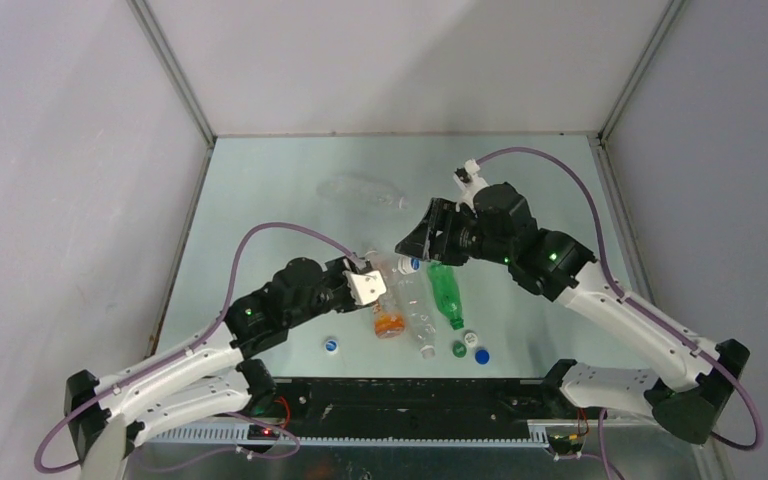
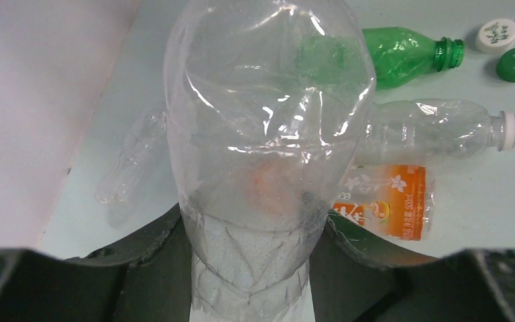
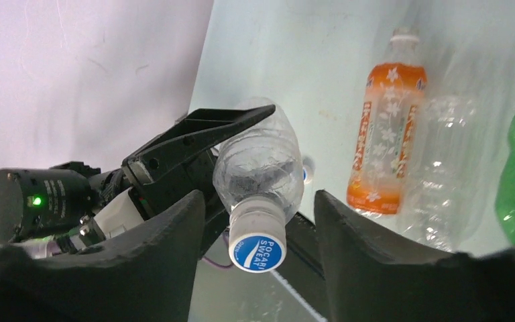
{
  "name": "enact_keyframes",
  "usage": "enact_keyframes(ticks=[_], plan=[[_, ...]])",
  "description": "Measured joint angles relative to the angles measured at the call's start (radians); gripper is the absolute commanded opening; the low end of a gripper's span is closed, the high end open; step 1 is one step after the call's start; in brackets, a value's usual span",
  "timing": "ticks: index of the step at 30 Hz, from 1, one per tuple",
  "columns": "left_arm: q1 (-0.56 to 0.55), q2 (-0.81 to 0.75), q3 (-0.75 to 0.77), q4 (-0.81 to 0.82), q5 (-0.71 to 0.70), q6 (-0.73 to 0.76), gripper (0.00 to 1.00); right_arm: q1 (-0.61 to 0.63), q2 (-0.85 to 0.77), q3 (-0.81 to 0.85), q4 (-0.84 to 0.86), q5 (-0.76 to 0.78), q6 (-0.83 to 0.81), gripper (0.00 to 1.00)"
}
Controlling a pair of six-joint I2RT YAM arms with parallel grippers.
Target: Screw on the bottle caps
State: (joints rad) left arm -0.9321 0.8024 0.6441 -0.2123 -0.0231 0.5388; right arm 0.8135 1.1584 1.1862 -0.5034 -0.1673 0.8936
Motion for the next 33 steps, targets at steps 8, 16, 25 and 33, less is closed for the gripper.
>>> enact_keyframes(ticks=[8,16,25,33], plan=[[-0.002,-0.015,-0.027,0.000,0.013,-0.044,0.00,-0.023,-0.092,0.000,0.048,-0.010,-0.196,0.99],[0.061,0.031,0.009,-0.075,0.172,-0.069,0.00,-0.072,-0.224,0.000,0.052,-0.134,-0.648,0.99],[0.144,0.123,0.173,-0.203,0.422,-0.057,0.00,-0.073,-0.282,0.000,-0.058,-0.333,-1.057,0.99],[0.150,0.198,0.271,-0.327,0.533,-0.005,0.00,-0.007,-0.277,0.000,-0.125,-0.397,-1.300,0.78]])
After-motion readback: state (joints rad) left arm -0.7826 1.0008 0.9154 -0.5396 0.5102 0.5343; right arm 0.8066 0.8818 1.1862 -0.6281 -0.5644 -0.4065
